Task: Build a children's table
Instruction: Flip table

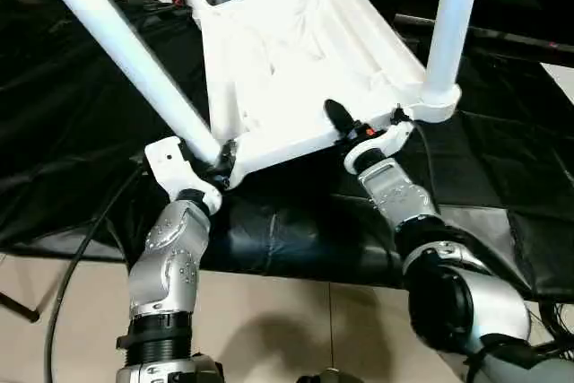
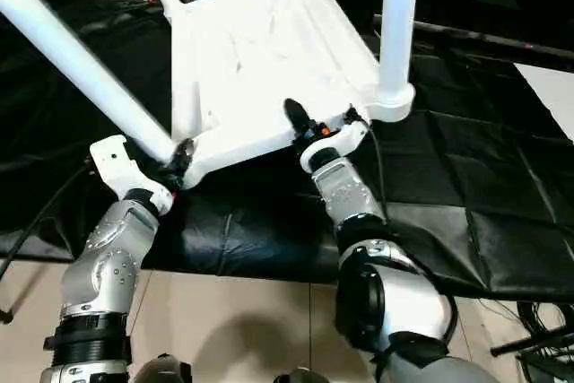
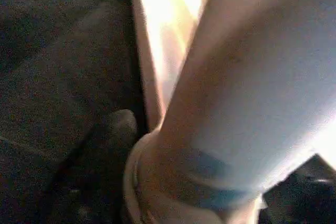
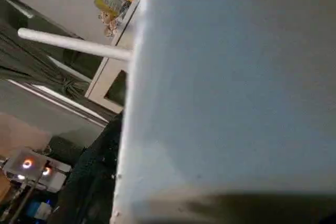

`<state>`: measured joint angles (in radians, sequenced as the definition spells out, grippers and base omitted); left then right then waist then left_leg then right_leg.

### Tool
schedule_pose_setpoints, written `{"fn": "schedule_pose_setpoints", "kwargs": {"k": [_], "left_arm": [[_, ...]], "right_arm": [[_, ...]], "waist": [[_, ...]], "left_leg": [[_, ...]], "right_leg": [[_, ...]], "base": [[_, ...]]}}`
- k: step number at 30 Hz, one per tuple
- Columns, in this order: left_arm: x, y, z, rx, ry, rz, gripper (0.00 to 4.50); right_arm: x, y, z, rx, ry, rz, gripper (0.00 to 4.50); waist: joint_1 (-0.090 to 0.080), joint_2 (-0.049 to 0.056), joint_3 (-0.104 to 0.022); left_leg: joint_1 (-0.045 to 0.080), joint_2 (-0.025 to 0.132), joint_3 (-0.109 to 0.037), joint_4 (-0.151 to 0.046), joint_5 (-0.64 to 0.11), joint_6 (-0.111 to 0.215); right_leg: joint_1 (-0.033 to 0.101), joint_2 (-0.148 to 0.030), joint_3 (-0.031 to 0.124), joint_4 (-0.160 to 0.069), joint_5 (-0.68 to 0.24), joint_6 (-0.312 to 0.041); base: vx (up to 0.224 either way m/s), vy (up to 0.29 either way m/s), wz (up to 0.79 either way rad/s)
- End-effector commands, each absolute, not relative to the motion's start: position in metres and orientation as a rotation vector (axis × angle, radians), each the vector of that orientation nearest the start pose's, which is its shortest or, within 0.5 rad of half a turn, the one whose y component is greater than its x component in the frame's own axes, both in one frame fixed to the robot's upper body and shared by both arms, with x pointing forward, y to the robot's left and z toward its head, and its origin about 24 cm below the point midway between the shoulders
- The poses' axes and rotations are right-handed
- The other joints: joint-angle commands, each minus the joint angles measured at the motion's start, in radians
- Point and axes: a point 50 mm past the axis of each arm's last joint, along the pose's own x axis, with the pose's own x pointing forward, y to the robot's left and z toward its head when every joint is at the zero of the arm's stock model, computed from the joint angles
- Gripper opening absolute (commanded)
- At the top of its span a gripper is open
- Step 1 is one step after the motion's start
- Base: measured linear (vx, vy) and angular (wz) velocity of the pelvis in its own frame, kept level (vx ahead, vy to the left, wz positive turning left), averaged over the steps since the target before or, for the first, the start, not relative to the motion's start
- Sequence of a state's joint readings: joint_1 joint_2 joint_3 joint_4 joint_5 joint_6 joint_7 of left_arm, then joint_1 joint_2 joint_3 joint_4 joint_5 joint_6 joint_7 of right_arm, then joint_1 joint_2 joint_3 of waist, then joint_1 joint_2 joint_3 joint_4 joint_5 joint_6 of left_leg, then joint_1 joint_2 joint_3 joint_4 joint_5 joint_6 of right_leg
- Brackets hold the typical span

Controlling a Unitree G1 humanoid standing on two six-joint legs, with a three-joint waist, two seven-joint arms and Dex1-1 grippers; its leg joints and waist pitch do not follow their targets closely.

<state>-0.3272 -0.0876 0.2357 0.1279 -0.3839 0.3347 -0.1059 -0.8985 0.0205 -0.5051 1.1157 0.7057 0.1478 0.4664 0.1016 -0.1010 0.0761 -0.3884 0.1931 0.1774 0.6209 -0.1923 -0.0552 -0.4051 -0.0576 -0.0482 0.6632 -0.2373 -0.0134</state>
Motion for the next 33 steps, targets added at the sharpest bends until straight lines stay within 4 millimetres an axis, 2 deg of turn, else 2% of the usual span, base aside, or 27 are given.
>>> {"fn": "schedule_pose_setpoints", "kwargs": {"k": [1,2,3,4,6,7,8,9,10,12,13,15,16,19,22,24,25,26,30,33], "left_arm": [[0.314,0.121,0.078,-0.587,0.082,-0.192,3.81],[0.316,0.122,0.079,-0.585,0.080,-0.188,3.97],[0.317,0.125,0.079,-0.580,0.081,-0.182,4.13],[0.318,0.127,0.079,-0.579,0.082,-0.180,4.12],[0.318,0.132,0.078,-0.574,0.086,-0.171,4.29],[0.318,0.134,0.078,-0.575,0.087,-0.171,4.42],[0.318,0.134,0.078,-0.575,0.087,-0.171,4.48],[0.316,0.137,0.077,-0.560,0.094,-0.186,4.50],[0.314,0.138,0.076,-0.563,0.100,-0.207,4.50],[0.310,0.140,0.075,-0.558,0.112,-0.248,4.50],[0.307,0.140,0.074,-0.530,0.124,-0.284,4.50],[0.302,0.140,0.071,-0.484,0.149,-0.327,4.50],[0.297,0.141,0.068,-0.433,0.169,-0.358,4.50],[0.285,0.142,0.062,-0.313,0.193,-0.438,4.50],[0.280,0.141,0.061,-0.258,0.197,-0.482,4.50],[0.276,0.136,0.065,-0.162,0.190,-0.566,4.50],[0.276,0.135,0.066,-0.144,0.187,-0.578,4.50],[0.276,0.134,0.068,-0.095,0.175,-0.599,4.50],[0.282,0.130,0.090,0.028,0.057,-0.618,4.50],[0.286,0.126,0.105,0.104,-0.009,-0.642,4.50]], "right_arm": [[0.393,-0.116,0.091,1.044,0.060,0.337,2.11],[0.395,-0.121,0.094,1.039,0.042,0.322,2.10],[0.396,-0.128,0.096,1.033,0.023,0.298,2.09],[0.397,-0.131,0.098,1.029,0.013,0.285,2.09],[0.398,-0.146,0.102,1.019,-0.023,0.236,2.09],[0.399,-0.150,0.103,1.011,-0.031,0.224,2.09],[0.399,-0.150,0.103,1.010,-0.033,0.221,2.09],[0.399,-0.158,0.107,0.948,-0.056,0.213,2.09],[0.399,-0.163,0.109,0.915,-0.070,0.203,2.09],[0.399,-0.172,0.114,0.867,-0.093,0.183,2.09],[0.399,-0.177,0.116,0.834,-0.107,0.168,2.09],[0.399,-0.184,0.119,0.798,-0.121,0.154,2.09],[0.399,-0.191,0.123,0.768,-0.137,0.135,2.09],[0.398,-0.207,0.129,0.700,-0.164,0.095,2.09],[0.397,-0.210,0.130,0.671,-0.160,0.094,2.09],[0.396,-0.210,0.129,0.555,-0.127,0.116,2.09],[0.396,-0.209,0.129,0.536,-0.122,0.121,2.09],[0.395,-0.208,0.129,0.502,-0.109,0.130,2.09],[0.393,-0.204,0.134,0.384,-0.096,0.172,2.09],[0.392,-0.202,0.138,0.356,-0.094,0.195,2.09]], "waist": [[0.003,0.025,-0.091],[0.006,0.026,-0.091],[0.008,0.033,-0.091],[0.011,0.032,-0.091],[0.013,0.038,-0.092],[0.015,0.035,-0.091],[0.017,0.039,-0.091],[0.017,0.038,-0.092],[0.018,0.044,-0.092],[0.019,0.040,-0.092],[0.020,0.044,-0.091],[0.023,0.045,-0.092],[0.027,0.047,-0.090],[0.034,0.046,-0.090],[0.031,0.047,-0.090],[0.028,0.039,-0.088],[0.030,0.041,-0.087],[0.025,0.038,-0.085],[0.016,0.040,-0.086],[0.007,0.039,-0.085]], "left_leg": [[0.029,0.045,-0.005,-0.056,0.062,0.083],[0.029,0.045,-0.005,-0.057,0.049,0.077],[0.029,0.045,-0.006,-0.057,0.047,0.074],[0.030,0.045,-0.005,-0.057,0.039,0.068],[0.029,0.044,-0.006,-0.057,0.025,0.061],[0.029,0.043,-0.005,-0.057,0.021,0.058],[0.027,0.042,-0.005,-0.057,0.019,0.057],[0.026,0.042,-0.005,-0.058,0.017,0.058],[0.027,0.042,-0.006,-0.057,0.017,0.054],[0.026,0.040,-0.005,-0.057,0.019,0.054],[0.025,0.040,-0.005,-0.057,0.013,0.051],[0.025,0.041,-0.006,-0.057,0.012,0.051],[0.027,0.041,-0.004,-0.057,0.004,0.049],[0.028,0.041,-0.004,-0.059,-0.007,0.045],[0.026,0.038,-0.003,-0.060,-0.011,0.036],[0.024,0.038,-0.003,-0.063,-0.027,0.026],[0.024,0.038,-0.004,-0.064,-0.031,0.024],[0.022,0.036,-0.004,-0.065,-0.040,0.023],[0.021,0.034,-0.004,-0.066,-0.044,0.012],[0.021,0.033,-0.004,-0.066,-0.045,0.009]], "right_leg": [[0.062,-0.082,0.044,-0.050,0.252,-0.292],[0.062,-0.081,0.044,-0.052,0.253,-0.289],[0.062,-0.082,0.044,-0.050,0.252,-0.288],[0.062,-0.082,0.044,-0.052,0.248,-0.287],[0.063,-0.082,0.044,-0.053,0.242,-0.285],[0.064,-0.081,0.044,-0.054,0.243,-0.284],[0.064,-0.081,0.044,-0.052,0.242,-0.283],[0.064,-0.082,0.044,-0.053,0.234,-0.278],[0.063,-0.082,0.043,-0.052,0.232,-0.278],[0.064,-0.079,0.043,-0.053,0.231,-0.277],[0.062,-0.080,0.043,-0.054,0.219,-0.273],[0.063,-0.081,0.042,-0.053,0.213,-0.271],[0.060,-0.078,0.043,-0.055,0.194,-0.264],[0.058,-0.075,0.042,-0.056,0.166,-0.245],[0.057,-0.073,0.043,-0.056,0.161,-0.235],[0.060,-0.074,0.043,-0.059,0.140,-0.233],[0.059,-0.075,0.042,-0.061,0.126,-0.228],[0.059,-0.073,0.044,-0.062,0.106,-0.215],[0.062,-0.074,0.046,-0.066,0.077,-0.194],[0.060,-0.071,0.045,-0.068,0.072,-0.195]], "base": [[0.000,0.000,0.00],[0.000,0.000,0.00],[0.000,0.000,0.00],[0.000,0.000,0.00],[0.000,0.000,0.00],[0.000,0.000,0.00],[0.000,0.000,0.00],[0.000,0.000,0.00],[0.000,0.000,0.00],[0.000,0.000,0.00],[0.000,0.000,0.00],[0.000,0.000,0.00],[0.000,0.000,0.00],[0.000,0.000,0.00],[0.000,0.000,0.00],[0.000,0.000,0.00],[0.000,0.000,0.00],[0.000,0.000,0.00],[0.000,0.000,0.00],[0.000,0.000,0.00]]}}
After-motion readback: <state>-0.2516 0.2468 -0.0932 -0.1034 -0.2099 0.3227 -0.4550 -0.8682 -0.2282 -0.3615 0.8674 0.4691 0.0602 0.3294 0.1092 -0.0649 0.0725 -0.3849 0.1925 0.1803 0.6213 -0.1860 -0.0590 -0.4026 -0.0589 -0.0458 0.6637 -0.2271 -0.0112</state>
